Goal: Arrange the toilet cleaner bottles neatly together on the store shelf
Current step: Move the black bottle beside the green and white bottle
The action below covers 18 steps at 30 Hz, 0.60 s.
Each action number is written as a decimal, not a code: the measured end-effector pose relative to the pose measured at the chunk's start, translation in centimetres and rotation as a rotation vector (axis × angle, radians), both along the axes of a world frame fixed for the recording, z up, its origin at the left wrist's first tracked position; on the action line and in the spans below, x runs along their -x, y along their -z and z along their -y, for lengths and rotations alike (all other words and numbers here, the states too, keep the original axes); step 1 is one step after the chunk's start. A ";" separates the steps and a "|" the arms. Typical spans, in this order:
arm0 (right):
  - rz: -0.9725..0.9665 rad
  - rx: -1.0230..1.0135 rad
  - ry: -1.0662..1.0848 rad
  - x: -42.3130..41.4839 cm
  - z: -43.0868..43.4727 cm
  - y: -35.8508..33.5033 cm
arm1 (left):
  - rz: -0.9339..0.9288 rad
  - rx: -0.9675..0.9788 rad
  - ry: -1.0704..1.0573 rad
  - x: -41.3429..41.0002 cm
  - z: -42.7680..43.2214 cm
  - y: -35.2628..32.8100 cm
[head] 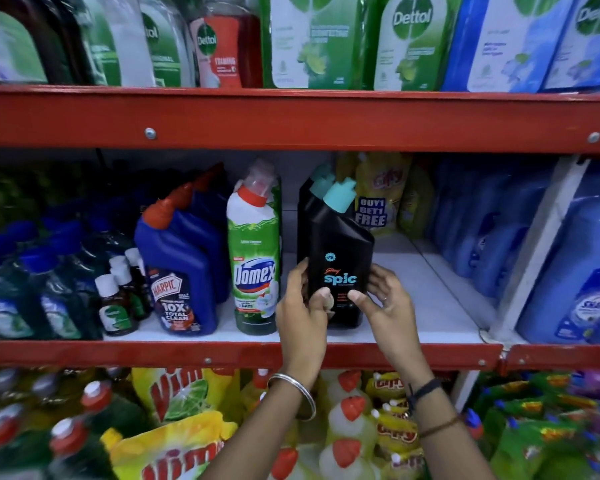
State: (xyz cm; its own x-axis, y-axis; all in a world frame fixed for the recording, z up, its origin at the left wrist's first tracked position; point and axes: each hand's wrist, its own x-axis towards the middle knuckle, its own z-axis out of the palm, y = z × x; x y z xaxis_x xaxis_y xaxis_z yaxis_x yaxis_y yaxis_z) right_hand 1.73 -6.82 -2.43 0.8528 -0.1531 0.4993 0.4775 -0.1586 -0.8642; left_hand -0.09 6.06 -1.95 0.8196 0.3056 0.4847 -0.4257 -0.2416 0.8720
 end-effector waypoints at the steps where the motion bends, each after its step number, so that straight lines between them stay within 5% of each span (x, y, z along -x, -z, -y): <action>1: -0.006 0.007 -0.007 -0.1 -0.2 0.2 | -0.002 0.005 -0.008 0.0 -0.2 0.1; 18: -0.060 -0.040 0.059 1.0 -1.4 2.4 | -0.042 -0.097 0.023 0.7 -1.0 1.8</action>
State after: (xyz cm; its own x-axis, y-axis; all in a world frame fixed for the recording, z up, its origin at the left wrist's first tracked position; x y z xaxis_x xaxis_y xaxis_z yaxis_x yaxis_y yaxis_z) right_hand 0.71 -5.38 -4.81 0.8699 -0.2230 0.4400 0.4155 -0.1495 -0.8972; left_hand -0.84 7.11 -3.73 0.8459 0.2398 0.4764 -0.3957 -0.3168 0.8620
